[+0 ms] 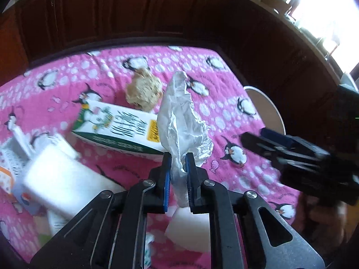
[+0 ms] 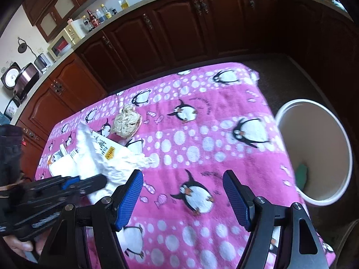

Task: Collect trash
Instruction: 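Grasp the white tissue with the left gripper while the right gripper grasps the paper ball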

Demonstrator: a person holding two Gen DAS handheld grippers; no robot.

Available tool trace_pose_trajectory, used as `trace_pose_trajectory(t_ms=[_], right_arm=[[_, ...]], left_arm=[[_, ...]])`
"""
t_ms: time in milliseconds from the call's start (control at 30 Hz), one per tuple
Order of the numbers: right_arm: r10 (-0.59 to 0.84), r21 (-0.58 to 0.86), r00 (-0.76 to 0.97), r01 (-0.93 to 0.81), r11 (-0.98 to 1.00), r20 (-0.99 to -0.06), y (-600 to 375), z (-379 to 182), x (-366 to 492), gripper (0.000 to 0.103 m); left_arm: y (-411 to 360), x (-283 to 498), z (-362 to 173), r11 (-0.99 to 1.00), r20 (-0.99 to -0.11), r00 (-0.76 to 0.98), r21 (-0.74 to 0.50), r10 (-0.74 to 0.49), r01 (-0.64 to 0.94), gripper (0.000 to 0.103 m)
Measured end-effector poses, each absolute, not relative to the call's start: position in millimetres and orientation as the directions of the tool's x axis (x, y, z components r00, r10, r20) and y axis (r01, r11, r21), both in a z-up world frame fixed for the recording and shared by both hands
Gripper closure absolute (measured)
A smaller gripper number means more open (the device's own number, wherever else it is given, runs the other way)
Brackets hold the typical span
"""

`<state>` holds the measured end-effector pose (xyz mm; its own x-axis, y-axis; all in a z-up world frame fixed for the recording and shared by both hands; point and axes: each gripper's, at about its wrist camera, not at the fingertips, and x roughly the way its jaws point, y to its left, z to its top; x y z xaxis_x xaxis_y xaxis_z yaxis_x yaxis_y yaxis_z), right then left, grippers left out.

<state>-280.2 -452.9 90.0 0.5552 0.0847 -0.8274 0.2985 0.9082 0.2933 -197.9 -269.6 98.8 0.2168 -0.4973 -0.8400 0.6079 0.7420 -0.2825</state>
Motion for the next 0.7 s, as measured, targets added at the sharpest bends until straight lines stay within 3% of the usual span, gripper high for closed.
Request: trace_pose_trajectory(t_ms=[200,700], right_arm=[[0.159,0.345,0.549,0.253,0.904,-0.820,-442,81,-245,0.037],[0.226,0.394,0.525,0.233,0.889,-0.820,-415,59,-154,0.037]], left_arm=[[-235,-185,131,0.752,-0.812,0.238,-0.325,-0.533,0.573,0.098],[-196,-152,148,0.810,-0.797,0.317,-0.329,-0.514,0.485,0.099]])
